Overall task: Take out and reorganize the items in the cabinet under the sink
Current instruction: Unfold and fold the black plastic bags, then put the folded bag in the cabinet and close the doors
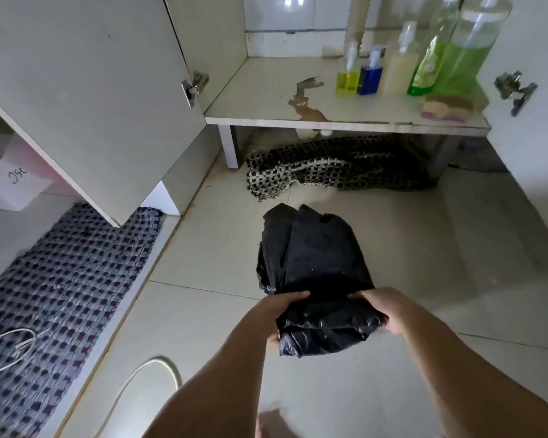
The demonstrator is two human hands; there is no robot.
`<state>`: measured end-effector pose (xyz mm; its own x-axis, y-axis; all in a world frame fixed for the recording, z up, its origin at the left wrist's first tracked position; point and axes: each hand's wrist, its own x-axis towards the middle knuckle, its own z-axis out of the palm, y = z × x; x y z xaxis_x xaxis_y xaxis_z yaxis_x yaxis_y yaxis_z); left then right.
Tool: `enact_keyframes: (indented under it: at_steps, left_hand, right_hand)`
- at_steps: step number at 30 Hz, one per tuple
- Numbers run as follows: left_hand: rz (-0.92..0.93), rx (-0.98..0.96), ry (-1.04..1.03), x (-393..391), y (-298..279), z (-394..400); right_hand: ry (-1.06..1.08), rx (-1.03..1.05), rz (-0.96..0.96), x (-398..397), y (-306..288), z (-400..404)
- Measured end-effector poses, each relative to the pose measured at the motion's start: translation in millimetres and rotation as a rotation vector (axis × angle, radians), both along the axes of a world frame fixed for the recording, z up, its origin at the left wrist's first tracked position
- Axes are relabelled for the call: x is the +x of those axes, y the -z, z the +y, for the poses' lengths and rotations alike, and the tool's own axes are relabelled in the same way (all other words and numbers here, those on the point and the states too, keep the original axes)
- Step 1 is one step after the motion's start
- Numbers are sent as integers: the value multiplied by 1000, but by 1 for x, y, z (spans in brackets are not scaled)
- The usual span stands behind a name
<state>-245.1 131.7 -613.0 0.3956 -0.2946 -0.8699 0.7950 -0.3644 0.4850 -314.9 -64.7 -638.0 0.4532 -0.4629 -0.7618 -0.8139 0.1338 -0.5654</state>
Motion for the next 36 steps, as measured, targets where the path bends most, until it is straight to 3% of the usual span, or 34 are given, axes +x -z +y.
enact_keyframes:
  at_steps: [6,11,18,28,32,36]
  left_hand:
    - [20,-225,-186,68,-9,-32]
    - [-6,-249,-242,129,-72,-53]
    - [73,-220,-270,126,-242,-33]
    - [-8,-156,-153,83,-579,-2]
    - [-57,-193,-149,73,-659,8]
    - [-161,-267,-137,91,-703,15]
  right_hand:
    - [-114,30,-28,85,-46,-57]
    - [-191,16,-56,149,-113,-80]
    - [-228,113,-19,145,-279,-61]
    - [-247,178,-139,85,-603,-39]
    - [-297,304,-207,74,-677,-43]
    - [-350,289,-287,94,-718,-46]
